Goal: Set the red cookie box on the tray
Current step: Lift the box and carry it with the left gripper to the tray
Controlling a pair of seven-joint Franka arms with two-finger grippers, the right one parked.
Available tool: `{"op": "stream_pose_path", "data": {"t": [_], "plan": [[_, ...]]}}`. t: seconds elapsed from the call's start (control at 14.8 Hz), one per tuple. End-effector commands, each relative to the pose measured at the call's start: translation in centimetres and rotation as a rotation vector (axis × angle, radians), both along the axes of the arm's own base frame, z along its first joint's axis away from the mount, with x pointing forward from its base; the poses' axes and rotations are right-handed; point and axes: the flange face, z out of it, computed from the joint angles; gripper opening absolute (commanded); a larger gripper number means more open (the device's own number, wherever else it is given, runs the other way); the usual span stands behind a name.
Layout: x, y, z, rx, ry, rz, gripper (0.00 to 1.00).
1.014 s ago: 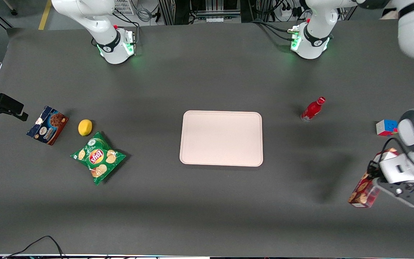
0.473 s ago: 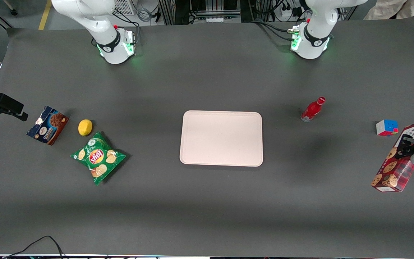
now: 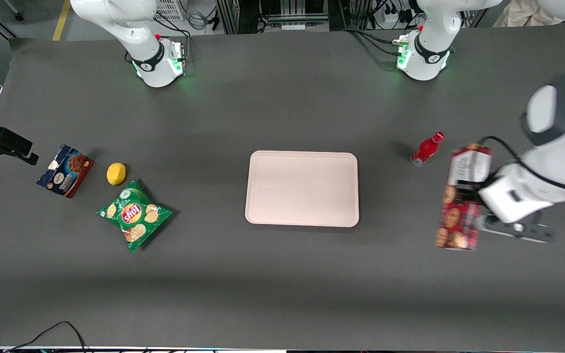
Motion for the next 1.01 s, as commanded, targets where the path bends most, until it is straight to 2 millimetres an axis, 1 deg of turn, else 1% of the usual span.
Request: {"op": "stream_pose_path", "data": {"t": [0.0, 0.14, 0.27, 0.34, 0.41, 0.54, 0.74, 0.81, 0.95], "plan": [[-2.5, -6.6, 0.6, 0.011, 0.034, 0.145, 0.03], [-4.0, -10.3, -0.5, 0.025, 0.049, 0.198, 0.03], [-6.1, -14.2, -1.4, 0.055, 0.025, 0.247, 0.03], [-7.4, -15.9, -2.3, 0.065, 0.014, 0.263, 0.03], [-8.7, -17.4, -3.5, 0.067, 0.007, 0.281, 0.03], [-11.2, -19.7, -5.8, 0.058, -0.021, 0.278, 0.04], [-14.1, -21.6, -9.4, 0.049, -0.057, 0.239, 0.04], [-14.7, -21.7, -11.0, 0.072, -0.083, 0.212, 0.04], [-15.5, -21.8, -13.6, 0.067, -0.117, 0.238, 0.04]]}}
